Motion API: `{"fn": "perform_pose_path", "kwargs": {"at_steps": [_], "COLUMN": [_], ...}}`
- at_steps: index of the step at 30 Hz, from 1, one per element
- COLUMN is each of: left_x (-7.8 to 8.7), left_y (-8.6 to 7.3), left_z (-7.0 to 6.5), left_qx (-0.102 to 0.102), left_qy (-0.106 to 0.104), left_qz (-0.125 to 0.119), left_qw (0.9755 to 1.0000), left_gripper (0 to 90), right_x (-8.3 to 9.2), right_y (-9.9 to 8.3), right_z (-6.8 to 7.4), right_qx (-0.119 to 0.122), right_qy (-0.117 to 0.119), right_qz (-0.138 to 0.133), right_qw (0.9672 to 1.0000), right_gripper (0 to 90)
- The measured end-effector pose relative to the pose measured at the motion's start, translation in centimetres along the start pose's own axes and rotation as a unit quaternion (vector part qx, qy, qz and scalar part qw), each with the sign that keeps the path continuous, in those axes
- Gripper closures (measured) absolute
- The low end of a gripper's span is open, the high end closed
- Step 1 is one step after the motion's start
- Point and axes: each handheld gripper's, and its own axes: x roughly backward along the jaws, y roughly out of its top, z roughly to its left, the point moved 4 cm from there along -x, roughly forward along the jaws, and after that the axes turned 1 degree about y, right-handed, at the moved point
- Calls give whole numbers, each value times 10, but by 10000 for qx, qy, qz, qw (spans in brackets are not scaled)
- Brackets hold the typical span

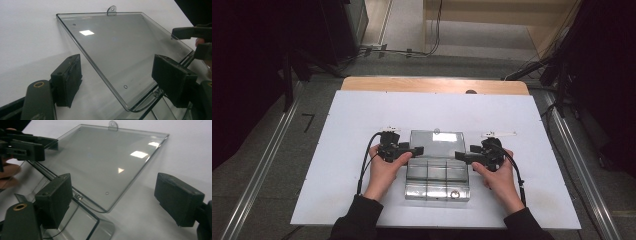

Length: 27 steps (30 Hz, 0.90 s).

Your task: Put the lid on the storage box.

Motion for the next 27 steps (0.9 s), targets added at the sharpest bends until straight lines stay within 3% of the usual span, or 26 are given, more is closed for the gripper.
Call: {"fn": "perform_pose_path", "kwargs": {"at_steps": [7,11,14,17,24,27], "left_x": [-2,-2,-2,-2,-1,0], "left_y": [-2,-2,-3,-3,-3,-2], "left_z": [4,4,5,6,4,4], "left_qx": [160,166,201,228,246,224], "left_qy": [-107,-168,-210,-273,-399,-417], "left_qz": [-50,-74,-84,-81,-134,-183], "left_qw": [9998,9997,9995,9993,9988,9987], "left_gripper": [300,338,346,361,418,443], "right_x": [-3,-4,-8,-8,-8,-8], "right_y": [1,1,0,-1,-1,0], "right_z": [1,-1,-3,-6,-5,-3], "right_qx": [-228,-319,-385,-511,-572,-494], "right_qy": [204,110,69,186,347,326], "right_qz": [-94,-140,-128,-108,-119,-140], "right_qw": [9995,9993,9992,9985,9977,9982], "right_gripper": [219,331,346,352,400,409]}}
